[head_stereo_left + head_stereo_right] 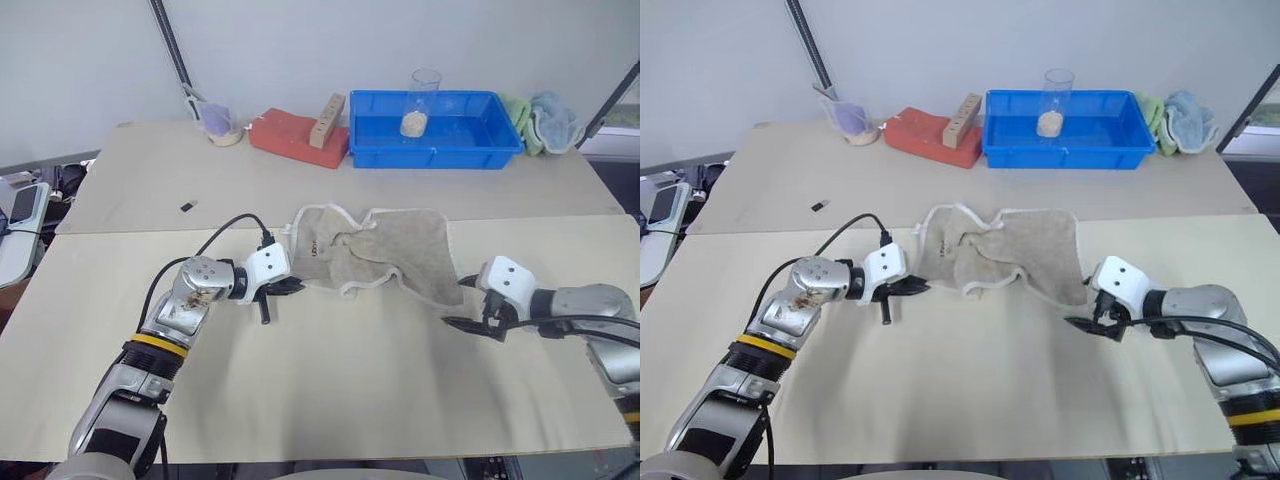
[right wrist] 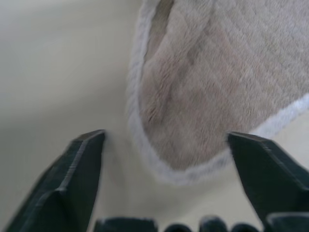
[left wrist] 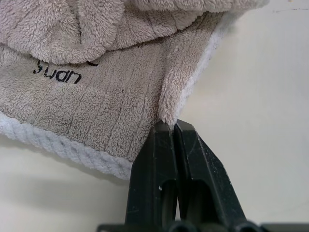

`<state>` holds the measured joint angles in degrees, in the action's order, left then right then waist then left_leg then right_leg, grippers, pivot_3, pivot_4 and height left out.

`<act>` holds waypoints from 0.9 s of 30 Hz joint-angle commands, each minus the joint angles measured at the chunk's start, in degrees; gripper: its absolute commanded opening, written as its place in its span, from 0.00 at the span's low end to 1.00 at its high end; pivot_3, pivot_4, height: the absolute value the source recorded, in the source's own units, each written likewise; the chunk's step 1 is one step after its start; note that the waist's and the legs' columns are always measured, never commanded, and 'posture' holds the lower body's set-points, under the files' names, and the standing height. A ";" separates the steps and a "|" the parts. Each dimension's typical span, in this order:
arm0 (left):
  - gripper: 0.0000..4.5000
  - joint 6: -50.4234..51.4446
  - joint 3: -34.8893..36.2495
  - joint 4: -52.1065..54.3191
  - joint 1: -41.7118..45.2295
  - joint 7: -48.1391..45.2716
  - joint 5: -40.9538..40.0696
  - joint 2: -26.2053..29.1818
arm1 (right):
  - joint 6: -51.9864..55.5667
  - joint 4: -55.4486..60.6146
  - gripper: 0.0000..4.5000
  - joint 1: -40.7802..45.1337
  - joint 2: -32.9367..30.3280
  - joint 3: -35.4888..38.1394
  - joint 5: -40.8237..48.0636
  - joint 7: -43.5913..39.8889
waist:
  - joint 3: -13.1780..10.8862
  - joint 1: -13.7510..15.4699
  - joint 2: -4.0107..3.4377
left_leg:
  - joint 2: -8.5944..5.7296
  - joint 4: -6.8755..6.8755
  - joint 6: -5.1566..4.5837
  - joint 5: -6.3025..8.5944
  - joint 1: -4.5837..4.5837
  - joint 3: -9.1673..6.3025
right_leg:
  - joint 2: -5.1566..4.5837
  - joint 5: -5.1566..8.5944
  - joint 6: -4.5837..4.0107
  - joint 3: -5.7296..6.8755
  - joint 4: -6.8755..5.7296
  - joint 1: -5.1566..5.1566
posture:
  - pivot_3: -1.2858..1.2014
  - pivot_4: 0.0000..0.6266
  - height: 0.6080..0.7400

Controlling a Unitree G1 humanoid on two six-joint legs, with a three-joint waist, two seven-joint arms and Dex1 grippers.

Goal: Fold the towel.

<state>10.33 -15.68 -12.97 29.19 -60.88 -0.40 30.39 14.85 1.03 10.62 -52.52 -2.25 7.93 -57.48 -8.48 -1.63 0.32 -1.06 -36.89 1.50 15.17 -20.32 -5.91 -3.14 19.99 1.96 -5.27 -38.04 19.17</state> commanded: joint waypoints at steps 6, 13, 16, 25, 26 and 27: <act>0.00 0.33 2.01 1.43 -1.84 -1.17 -1.33 3.19 | -4.34 -3.70 0.21 0.21 -1.11 -1.47 -3.39 -0.46 | 0.06 0.04 -0.08 | 0.00 0.00 0.00 0.00 0.01 -0.05 | -0.02 0.00 0.00 -0.01 0.00 -0.02 | 0.52 0.24 1.00; 0.00 3.17 4.86 3.31 -2.95 -6.41 -5.66 8.86 | -0.10 4.28 0.00 -4.26 -5.40 4.22 3.25 -6.04 | 0.14 0.37 -0.23 | 0.01 0.01 0.00 0.00 -0.03 -0.07 | -0.03 0.00 0.00 0.01 0.00 0.00 | 0.52 0.24 1.00; 0.00 9.63 7.71 6.43 -2.27 -11.16 -11.56 12.13 | 5.34 10.71 0.00 -7.57 -10.10 10.54 9.37 -10.62 | 0.06 0.59 -0.35 | 0.01 0.03 -0.01 0.00 -0.13 -0.11 | -0.04 0.00 0.00 0.05 0.00 0.08 | 0.52 0.24 1.00; 0.00 13.33 13.47 -15.53 21.21 -2.10 -13.30 5.53 | 8.15 -2.64 0.00 16.51 -11.98 8.56 9.07 -10.53 | -0.18 0.56 -0.11 | -0.11 -0.03 -0.03 -0.09 -0.10 -0.08 | -0.08 -0.01 0.00 0.18 0.03 0.05 | 0.52 0.24 1.00; 0.00 11.68 13.92 -20.12 25.38 -0.24 -12.66 4.50 | 6.64 -7.47 0.00 22.44 -10.94 6.61 7.11 -10.21 | -0.20 0.45 -0.07 | -0.11 -0.02 -0.05 -0.10 -0.12 -0.08 | -0.06 -0.01 0.00 0.19 0.04 0.07 | 0.52 0.24 1.00; 0.00 10.18 14.44 -24.66 29.39 1.28 -12.10 3.67 | 5.14 -12.45 0.00 28.20 -9.82 4.88 5.28 -9.95 | -0.22 0.09 -0.04 | -0.10 -0.02 -0.07 -0.09 -0.12 -0.08 | -0.06 -0.01 0.00 0.25 0.03 0.08 | 0.52 0.24 1.00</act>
<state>23.33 -3.41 -33.17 54.42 -62.23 -13.25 34.22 22.73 -6.22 34.32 -62.74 3.60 15.72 -68.17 -8.71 -1.54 0.28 -1.15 -36.87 1.42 15.07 -20.50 -5.97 -3.20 19.97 1.94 -5.01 -38.00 19.36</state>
